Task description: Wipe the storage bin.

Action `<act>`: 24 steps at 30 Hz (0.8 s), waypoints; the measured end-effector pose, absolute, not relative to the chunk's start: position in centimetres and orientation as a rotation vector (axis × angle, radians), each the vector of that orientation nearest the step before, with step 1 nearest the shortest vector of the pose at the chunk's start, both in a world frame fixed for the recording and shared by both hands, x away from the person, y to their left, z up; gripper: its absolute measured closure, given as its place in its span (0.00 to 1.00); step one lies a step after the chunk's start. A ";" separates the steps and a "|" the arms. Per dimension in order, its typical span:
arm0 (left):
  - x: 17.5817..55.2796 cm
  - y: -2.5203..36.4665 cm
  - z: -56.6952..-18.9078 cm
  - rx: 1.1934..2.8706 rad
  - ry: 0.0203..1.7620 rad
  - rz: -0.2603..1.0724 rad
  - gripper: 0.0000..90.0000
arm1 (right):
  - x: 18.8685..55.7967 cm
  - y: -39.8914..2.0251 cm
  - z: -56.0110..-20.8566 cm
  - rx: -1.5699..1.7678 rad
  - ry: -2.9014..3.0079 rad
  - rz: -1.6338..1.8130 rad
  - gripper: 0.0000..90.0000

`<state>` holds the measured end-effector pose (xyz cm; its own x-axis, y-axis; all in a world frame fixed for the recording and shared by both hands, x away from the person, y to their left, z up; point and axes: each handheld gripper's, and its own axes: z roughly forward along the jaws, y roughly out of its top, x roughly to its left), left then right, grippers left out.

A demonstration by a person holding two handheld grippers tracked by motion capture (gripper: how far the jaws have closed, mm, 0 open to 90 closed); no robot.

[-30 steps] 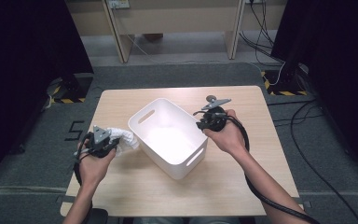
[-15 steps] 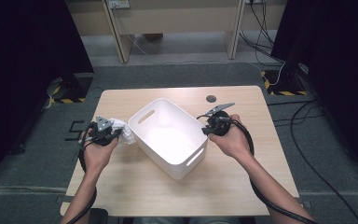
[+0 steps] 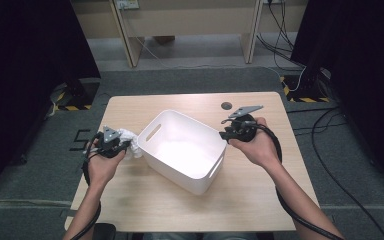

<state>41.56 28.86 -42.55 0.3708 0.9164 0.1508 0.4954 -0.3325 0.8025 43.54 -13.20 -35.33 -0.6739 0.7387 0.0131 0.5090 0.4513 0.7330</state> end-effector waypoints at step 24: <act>40.7 27.1 -42.5 1.997 1.135 0.780 0.83 | 42.2 -14.4 -36.5 1.109 2.489 0.859 0.95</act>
